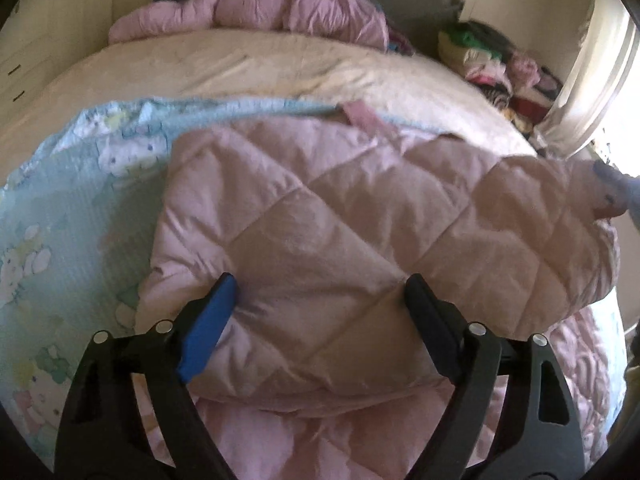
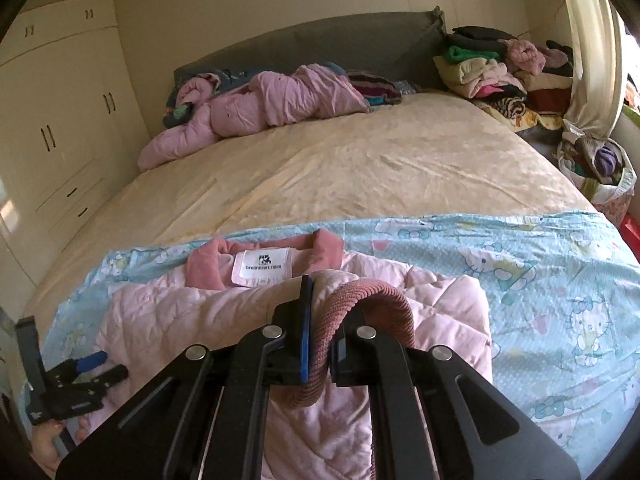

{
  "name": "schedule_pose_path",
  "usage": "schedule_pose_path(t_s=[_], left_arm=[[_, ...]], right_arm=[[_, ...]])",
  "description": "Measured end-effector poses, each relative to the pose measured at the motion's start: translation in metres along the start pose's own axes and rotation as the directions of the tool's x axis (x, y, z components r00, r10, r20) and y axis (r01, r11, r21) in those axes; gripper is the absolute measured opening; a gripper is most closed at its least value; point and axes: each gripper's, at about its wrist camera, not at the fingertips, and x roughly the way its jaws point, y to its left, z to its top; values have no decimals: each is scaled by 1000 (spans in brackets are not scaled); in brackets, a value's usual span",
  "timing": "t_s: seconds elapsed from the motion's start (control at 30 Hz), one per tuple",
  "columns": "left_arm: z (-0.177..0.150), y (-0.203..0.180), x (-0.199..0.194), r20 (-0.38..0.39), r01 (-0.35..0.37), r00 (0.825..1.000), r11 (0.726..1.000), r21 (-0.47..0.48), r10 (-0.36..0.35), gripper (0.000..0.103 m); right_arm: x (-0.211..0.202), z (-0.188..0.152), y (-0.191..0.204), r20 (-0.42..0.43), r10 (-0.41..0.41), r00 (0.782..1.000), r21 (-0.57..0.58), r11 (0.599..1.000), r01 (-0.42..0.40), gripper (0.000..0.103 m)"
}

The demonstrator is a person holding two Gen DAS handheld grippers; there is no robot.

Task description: Fold large clothes

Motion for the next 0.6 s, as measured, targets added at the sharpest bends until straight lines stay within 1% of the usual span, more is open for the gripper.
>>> schedule_pose_path(t_s=[0.07,0.2,0.23,0.3,0.37,0.4,0.43,0.5,0.57,0.6], left_arm=[[-4,0,7,-12,-9,1000,1000,2,9,78],[-9,1,11,-25,-6,1000,1000,-4,6,79],[-9,2,11,-28,-3,1000,1000,-7,2,79],[-11,3,13,-31,3,1000,1000,-15,-4,79],[-12,4,15,-33,2,999,1000,-19,-3,79],[-12,4,15,-33,1,999,1000,-20,-2,79],[-11,3,15,-33,0,999,1000,-20,0,79],[-12,3,14,-32,-1,999,1000,-21,0,79],[-12,2,14,-32,-1,999,1000,-22,0,79],[-12,3,14,-32,-1,999,1000,-22,0,79]], right_arm=[[2,-1,0,-10,6,1000,9,1000,-6,7],[-2,-4,0,-17,16,1000,26,1000,-15,12],[-4,-3,-1,-14,12,1000,27,1000,-12,18],[-9,-3,-2,-11,16,1000,46,999,-16,26],[-17,-4,-5,4,12,1000,70,997,-12,29],[-22,-4,-4,23,2,1000,74,997,-3,34],[-29,-5,-2,55,-5,998,75,997,1,45],[-34,-7,7,67,14,998,62,998,-18,54],[-31,-12,24,55,46,997,22,999,-47,56],[-27,-15,34,38,64,997,-5,998,-64,61]])
